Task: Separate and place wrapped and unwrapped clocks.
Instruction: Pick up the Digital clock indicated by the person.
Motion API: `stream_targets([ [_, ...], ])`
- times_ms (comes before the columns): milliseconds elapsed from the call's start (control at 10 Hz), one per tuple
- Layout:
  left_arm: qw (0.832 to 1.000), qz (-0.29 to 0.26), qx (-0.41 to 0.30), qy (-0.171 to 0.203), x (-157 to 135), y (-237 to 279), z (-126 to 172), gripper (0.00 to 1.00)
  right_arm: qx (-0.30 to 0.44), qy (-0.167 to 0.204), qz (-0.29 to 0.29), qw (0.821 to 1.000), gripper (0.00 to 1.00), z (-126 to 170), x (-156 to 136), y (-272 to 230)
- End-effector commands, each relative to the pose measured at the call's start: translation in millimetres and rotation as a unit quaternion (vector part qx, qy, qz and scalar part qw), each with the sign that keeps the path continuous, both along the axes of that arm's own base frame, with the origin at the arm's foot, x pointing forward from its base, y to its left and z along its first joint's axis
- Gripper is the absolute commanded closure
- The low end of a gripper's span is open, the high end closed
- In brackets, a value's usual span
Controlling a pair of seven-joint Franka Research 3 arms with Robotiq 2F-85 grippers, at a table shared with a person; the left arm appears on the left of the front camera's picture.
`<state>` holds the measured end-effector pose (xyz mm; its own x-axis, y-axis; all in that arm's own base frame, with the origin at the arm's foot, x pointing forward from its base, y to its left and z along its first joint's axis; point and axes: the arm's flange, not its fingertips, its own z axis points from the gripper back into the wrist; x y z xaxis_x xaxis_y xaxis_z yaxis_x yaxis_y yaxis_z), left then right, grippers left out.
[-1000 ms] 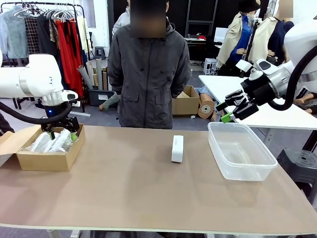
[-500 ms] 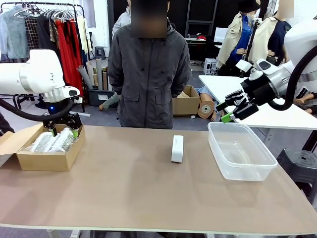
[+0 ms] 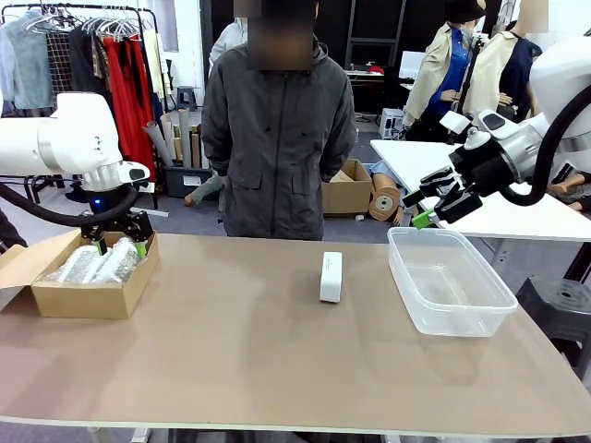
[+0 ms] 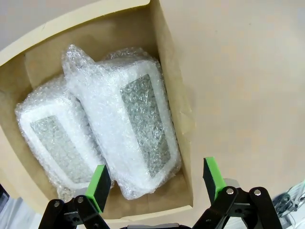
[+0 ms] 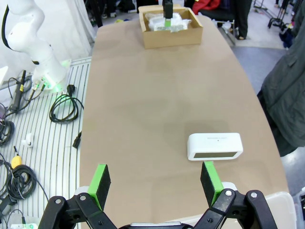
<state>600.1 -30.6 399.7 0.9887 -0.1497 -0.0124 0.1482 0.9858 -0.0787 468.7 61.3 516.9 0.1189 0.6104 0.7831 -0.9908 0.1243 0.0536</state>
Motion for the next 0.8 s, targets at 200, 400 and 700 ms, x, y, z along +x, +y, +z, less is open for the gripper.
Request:
stream_targets([
  [200,1.0,0.002,-0.001,-0.004,1,2,1,0.0,0.0,-0.001,0.001,1.0,0.0,0,-1,0],
  [400,1.0,0.002,-0.001,-0.004,1,2,1,0.0,0.0,-0.001,0.001,1.0,0.0,0,-1,0],
  [700,0.998,-0.047,-0.012,0.033,-1,4,13,0.0,0.0,-0.001,0.001,1.0,0.0,0,-1,0],
])
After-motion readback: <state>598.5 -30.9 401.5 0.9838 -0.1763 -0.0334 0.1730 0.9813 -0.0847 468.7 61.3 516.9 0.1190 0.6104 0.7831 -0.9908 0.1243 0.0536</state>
